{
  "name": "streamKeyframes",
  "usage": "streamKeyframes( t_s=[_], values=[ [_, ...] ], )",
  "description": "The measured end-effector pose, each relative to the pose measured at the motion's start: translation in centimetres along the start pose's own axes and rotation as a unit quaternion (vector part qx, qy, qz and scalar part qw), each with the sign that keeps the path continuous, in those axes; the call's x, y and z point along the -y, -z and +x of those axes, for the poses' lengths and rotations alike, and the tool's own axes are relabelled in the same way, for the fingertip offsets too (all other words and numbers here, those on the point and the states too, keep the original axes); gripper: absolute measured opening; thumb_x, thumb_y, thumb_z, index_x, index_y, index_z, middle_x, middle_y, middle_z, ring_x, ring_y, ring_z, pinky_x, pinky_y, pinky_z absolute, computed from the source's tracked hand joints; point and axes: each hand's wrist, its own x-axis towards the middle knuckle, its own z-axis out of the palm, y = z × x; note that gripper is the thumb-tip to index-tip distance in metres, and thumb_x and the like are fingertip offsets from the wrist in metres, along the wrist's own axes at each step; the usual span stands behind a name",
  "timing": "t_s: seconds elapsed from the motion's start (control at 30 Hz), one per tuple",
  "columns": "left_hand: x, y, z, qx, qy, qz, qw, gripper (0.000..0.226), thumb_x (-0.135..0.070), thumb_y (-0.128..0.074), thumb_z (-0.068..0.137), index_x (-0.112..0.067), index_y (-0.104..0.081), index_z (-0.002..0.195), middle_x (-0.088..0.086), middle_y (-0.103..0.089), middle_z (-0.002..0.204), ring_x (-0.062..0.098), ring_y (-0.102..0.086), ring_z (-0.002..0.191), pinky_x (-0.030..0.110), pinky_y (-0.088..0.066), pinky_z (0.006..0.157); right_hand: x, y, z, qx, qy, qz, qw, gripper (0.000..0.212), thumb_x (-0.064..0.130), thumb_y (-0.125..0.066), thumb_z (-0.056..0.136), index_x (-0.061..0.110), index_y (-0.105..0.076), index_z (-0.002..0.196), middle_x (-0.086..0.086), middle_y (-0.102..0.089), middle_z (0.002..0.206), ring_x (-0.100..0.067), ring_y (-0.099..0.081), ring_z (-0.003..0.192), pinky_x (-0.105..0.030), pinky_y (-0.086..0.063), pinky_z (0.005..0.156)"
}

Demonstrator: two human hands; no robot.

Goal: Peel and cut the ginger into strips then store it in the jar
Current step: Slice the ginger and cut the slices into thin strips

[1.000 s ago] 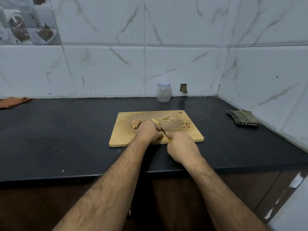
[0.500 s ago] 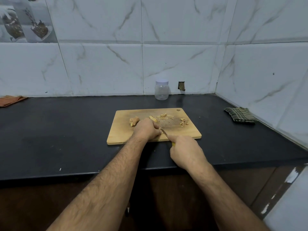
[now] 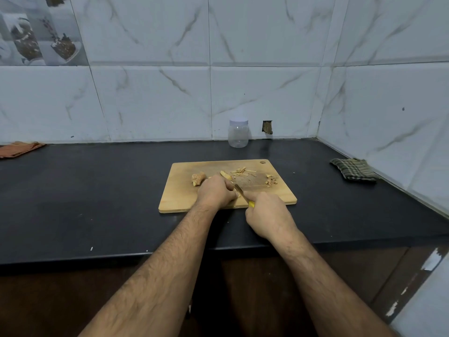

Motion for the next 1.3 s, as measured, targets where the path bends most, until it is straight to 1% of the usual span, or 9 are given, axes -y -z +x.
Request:
streamKeyframes(
  t_s=[0.13,0.33,0.47,0.53,0.73,0.83,0.93,1.13,1.3],
  values=[
    [0.0,-0.2,-0.1,-0.003,0.001,0.007,1.0,0.013,-0.028,-0.071,0.086,-0.027,-0.078,0.098,-0.005,-0.074,0.105,0.018,-0.063,0.108,0.032,-0.051,0.095,0.1,-0.1,0.3,0.004,0.006,0.005,1.0,0.057,0.013,-0.05,0.094,0.036,-0.048,0.146,0.001,-0.054,0.143,-0.019,-0.055,0.122,-0.029,-0.049,0.087],
    [0.1,-0.2,-0.1,-0.007,-0.003,0.006,1.0,0.016,-0.029,-0.07,0.087,-0.027,-0.078,0.101,-0.006,-0.074,0.107,0.017,-0.063,0.106,0.032,-0.052,0.093,0.2,-0.2,0.6,0.016,0.008,-0.005,1.0,0.06,0.01,-0.049,0.092,0.039,-0.048,0.145,-0.001,-0.059,0.136,-0.021,-0.058,0.115,-0.031,-0.052,0.082],
    [0.0,-0.1,0.1,0.003,0.001,0.005,1.0,0.016,-0.029,-0.071,0.087,-0.026,-0.078,0.101,-0.006,-0.073,0.107,0.018,-0.062,0.109,0.034,-0.051,0.096,0.4,-0.1,0.9,0.021,0.01,-0.028,0.999,0.06,0.009,-0.05,0.093,0.038,-0.047,0.146,-0.002,-0.057,0.139,-0.023,-0.055,0.122,-0.035,-0.053,0.093],
    [0.0,-0.1,0.2,0.004,0.002,0.007,1.0,0.015,-0.029,-0.071,0.086,-0.027,-0.078,0.099,-0.006,-0.073,0.106,0.018,-0.062,0.109,0.035,-0.051,0.096,0.6,-0.1,1.0,0.021,0.012,-0.033,0.999,0.06,0.009,-0.05,0.093,0.037,-0.046,0.146,-0.002,-0.056,0.14,-0.023,-0.054,0.124,-0.034,-0.051,0.095],
    [-0.1,-0.1,0.3,0.004,-0.004,0.016,1.0,0.018,-0.031,-0.07,0.087,-0.029,-0.077,0.103,-0.004,-0.074,0.109,0.018,-0.062,0.11,0.035,-0.051,0.098,0.9,-0.1,1.0,0.021,0.013,-0.038,0.999,0.061,0.008,-0.049,0.093,0.038,-0.046,0.146,-0.004,-0.057,0.138,-0.024,-0.054,0.122,-0.035,-0.051,0.092],
    [-0.1,0.0,0.2,0.006,-0.006,0.02,1.0,0.018,-0.03,-0.07,0.087,-0.028,-0.077,0.103,-0.003,-0.073,0.109,0.019,-0.062,0.11,0.034,-0.05,0.098,0.3,-0.1,0.4,0.035,0.009,-0.043,0.998,0.06,0.009,-0.049,0.093,0.04,-0.047,0.145,-0.004,-0.06,0.131,-0.024,-0.056,0.115,-0.035,-0.052,0.085],
    [-0.1,0.0,0.2,0.003,-0.005,0.023,1.0,0.019,-0.03,-0.069,0.088,-0.028,-0.077,0.106,-0.003,-0.073,0.112,0.019,-0.061,0.112,0.034,-0.049,0.099,-0.4,0.0,-0.5,0.043,0.002,-0.051,0.998,0.057,0.012,-0.049,0.094,0.041,-0.048,0.143,-0.004,-0.06,0.127,-0.024,-0.056,0.111,-0.036,-0.054,0.084],
    [-0.1,-0.2,0.0,-0.002,-0.004,0.015,1.0,0.021,-0.03,-0.07,0.089,-0.027,-0.076,0.108,-0.003,-0.072,0.114,0.019,-0.061,0.112,0.034,-0.05,0.098,-1.0,0.2,-1.3,0.025,-0.02,-0.032,0.999,0.056,0.014,-0.05,0.095,0.039,-0.046,0.146,-0.002,-0.058,0.135,-0.022,-0.056,0.116,-0.036,-0.054,0.091],
    [0.3,-0.4,0.0,-0.013,-0.006,-0.003,1.0,0.02,-0.03,-0.071,0.087,-0.026,-0.076,0.106,-0.002,-0.073,0.111,0.019,-0.062,0.111,0.033,-0.05,0.097,-0.4,0.1,-1.2,0.0,-0.005,-0.008,1.0,0.049,0.014,-0.049,0.094,0.035,-0.054,0.138,-0.002,-0.062,0.126,-0.022,-0.058,0.109,-0.036,-0.055,0.084]
  ],
)
